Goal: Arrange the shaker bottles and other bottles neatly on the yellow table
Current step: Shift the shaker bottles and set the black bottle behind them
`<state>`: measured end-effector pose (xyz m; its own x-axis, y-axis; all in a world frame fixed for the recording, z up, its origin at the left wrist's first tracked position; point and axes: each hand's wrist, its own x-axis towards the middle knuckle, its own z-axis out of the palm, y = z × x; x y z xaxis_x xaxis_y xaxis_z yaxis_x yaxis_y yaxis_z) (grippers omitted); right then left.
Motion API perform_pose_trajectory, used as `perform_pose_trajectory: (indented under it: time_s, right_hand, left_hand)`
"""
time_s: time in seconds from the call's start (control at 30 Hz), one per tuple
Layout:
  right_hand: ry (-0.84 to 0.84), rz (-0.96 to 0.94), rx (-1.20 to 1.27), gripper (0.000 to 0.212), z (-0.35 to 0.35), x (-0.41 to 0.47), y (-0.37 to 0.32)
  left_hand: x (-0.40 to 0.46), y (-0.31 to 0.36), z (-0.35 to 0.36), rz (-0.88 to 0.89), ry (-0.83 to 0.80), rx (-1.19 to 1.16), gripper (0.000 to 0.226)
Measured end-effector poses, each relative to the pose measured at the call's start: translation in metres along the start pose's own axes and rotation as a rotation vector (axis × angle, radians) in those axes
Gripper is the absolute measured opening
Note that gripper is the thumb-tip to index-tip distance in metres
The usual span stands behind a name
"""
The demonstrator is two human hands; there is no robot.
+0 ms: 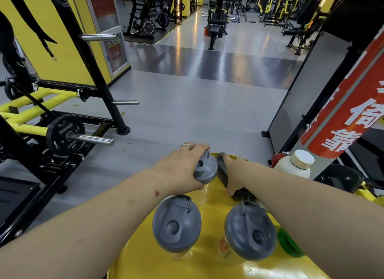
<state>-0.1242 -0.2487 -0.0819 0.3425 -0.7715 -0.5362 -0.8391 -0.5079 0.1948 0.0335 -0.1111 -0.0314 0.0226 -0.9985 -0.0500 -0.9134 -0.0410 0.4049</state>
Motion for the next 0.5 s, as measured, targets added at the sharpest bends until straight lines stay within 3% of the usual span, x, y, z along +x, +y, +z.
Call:
perform_pose_trajectory:
  time_s: [0.1,0.23,0.5]
  right_hand:
    - [0.063,-0.041,0.069,0.120,-0.009,-0.005,0.003]
    - [0.014,-0.121,0.137,0.077,-0.051,-0.022,0.011]
    - [-0.069,-0.229,-0.069,0.068,-0.095,-0.045,0.002]
  left_hand:
    - [0.000,-0.002,-0.003,-0.004,-0.014,0.028,0.096]
    - [-0.001,-0.009,-0.009,-0.029,-0.023,0.068,0.090]
    - [-0.004,-0.008,-0.009,-0.028,-0.024,0.089,0.089]
